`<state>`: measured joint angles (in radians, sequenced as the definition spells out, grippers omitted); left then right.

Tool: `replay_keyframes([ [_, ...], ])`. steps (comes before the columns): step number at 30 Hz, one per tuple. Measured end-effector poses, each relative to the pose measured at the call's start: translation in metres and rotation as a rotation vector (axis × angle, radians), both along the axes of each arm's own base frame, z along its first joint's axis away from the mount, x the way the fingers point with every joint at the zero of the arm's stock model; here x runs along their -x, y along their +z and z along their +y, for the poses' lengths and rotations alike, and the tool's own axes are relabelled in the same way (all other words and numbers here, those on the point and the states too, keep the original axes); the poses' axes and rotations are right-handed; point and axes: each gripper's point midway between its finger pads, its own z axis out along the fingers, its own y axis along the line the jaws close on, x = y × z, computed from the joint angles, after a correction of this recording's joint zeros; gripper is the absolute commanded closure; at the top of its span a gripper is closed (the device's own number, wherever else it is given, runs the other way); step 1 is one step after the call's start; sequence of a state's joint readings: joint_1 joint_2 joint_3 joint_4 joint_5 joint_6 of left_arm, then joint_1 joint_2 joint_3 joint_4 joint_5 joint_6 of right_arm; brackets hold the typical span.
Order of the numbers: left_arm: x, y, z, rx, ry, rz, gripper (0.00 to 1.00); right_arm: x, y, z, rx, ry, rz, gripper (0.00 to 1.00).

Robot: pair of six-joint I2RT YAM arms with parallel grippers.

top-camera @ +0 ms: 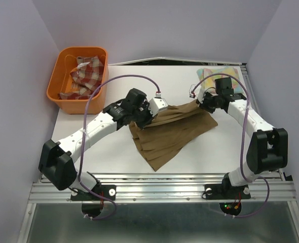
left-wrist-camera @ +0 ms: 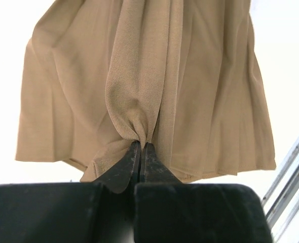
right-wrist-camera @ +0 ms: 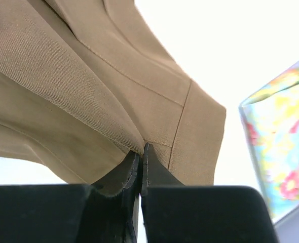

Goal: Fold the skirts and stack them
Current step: Fold the skirt

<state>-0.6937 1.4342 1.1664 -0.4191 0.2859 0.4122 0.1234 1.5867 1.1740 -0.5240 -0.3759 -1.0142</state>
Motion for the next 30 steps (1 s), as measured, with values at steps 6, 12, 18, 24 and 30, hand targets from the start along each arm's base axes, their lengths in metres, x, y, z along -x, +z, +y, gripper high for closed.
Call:
replay_keyframes([
  [6, 0.038, 0.024, -0.013, -0.013, -0.118, -0.038, 1.0, 0.011, 0.023, -0.002, 0.018, 0.049, -0.089, 0.99],
  [12, 0.099, -0.003, -0.039, -0.047, -0.307, 0.019, 1.0, 0.053, -0.035, -0.011, 0.064, 0.083, 0.036, 0.99],
  [18, 0.127, -0.088, -0.035, -0.205, -0.395, 0.164, 0.7, 0.084, -0.069, -0.015, 0.087, 0.105, 0.132, 0.66],
  [24, 0.149, -0.109, -0.029, -0.237, -0.464, 0.29, 0.32, 0.092, -0.068, -0.017, 0.11, 0.124, 0.107, 0.28],
  [30, 0.142, -0.026, -0.048, -0.018, -0.483, 0.174, 0.42, 0.059, -0.02, -0.015, 0.097, 0.077, 0.005, 0.27],
])
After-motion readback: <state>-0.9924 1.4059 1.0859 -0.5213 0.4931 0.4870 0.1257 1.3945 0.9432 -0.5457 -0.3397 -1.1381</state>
